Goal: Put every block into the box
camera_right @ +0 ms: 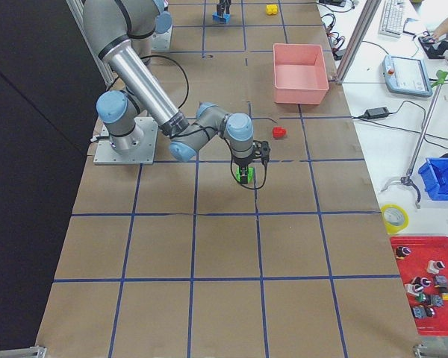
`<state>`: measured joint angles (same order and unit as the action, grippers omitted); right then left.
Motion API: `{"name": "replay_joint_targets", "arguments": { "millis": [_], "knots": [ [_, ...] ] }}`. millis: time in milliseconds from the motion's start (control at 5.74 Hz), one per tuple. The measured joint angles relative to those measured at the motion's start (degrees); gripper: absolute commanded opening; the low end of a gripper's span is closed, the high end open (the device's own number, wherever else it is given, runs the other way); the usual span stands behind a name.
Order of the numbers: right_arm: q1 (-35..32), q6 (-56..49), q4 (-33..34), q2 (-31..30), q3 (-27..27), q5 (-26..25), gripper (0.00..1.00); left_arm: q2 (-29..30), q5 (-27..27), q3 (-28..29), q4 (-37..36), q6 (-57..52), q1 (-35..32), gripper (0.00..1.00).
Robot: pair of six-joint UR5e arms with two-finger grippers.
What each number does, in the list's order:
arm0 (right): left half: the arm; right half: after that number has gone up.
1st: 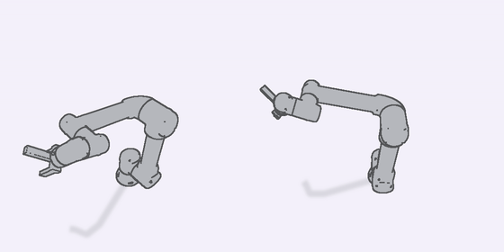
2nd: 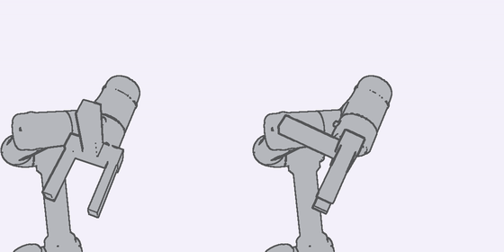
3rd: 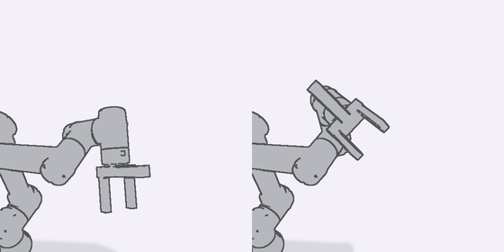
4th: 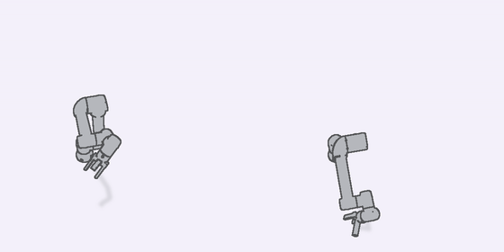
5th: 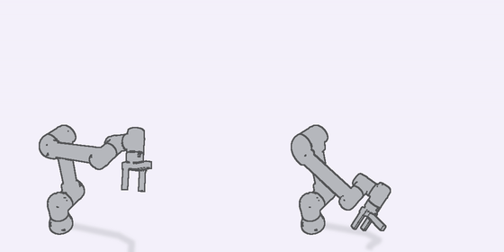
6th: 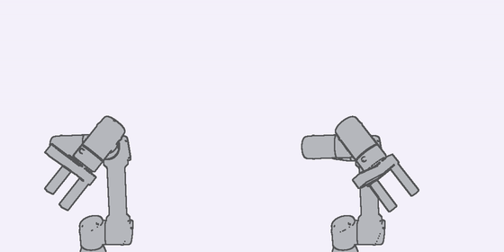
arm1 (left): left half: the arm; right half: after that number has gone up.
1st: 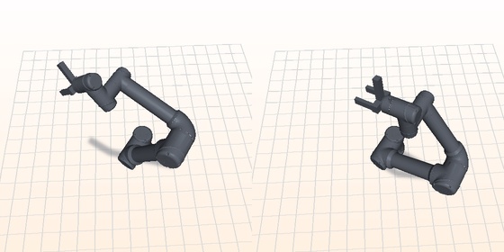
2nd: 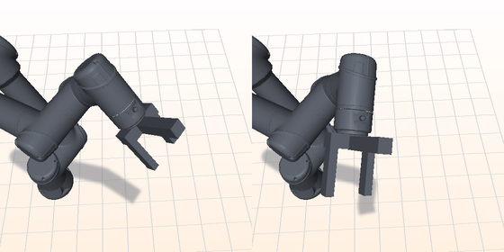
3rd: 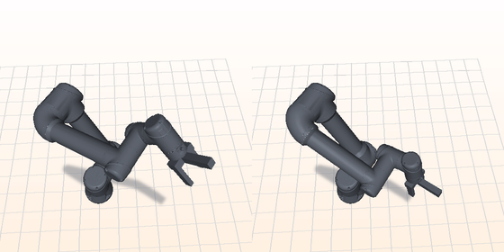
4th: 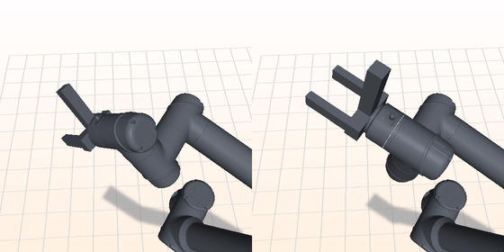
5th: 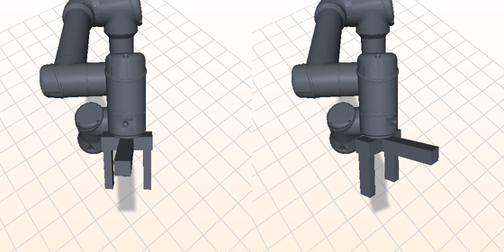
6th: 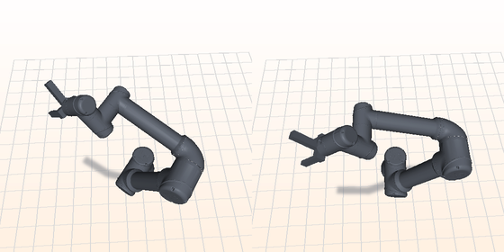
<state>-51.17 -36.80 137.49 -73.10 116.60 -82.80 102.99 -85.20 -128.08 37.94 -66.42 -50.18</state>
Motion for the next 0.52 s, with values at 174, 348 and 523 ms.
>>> {"name": "replay_joint_targets", "arguments": {
  "millis": [174,348,523],
  "knots": [
    [-0.2,0.0,1.3,1.2,0.2,0.0,0.99,0.0,0.0,0.1,0.0,-0.3,0.0,0.6],
    [-0.6,0.1,1.7,1.7,0.4,0.4,0.99,0.0,-0.1,0.2,0.0,-0.7,0.0,0.45],
    [-0.9,0.1,1.8,1.9,0.6,0.9,0.99,0.0,-0.3,0.3,0.0,-1.3,0.0,0.33]
  ]
}}
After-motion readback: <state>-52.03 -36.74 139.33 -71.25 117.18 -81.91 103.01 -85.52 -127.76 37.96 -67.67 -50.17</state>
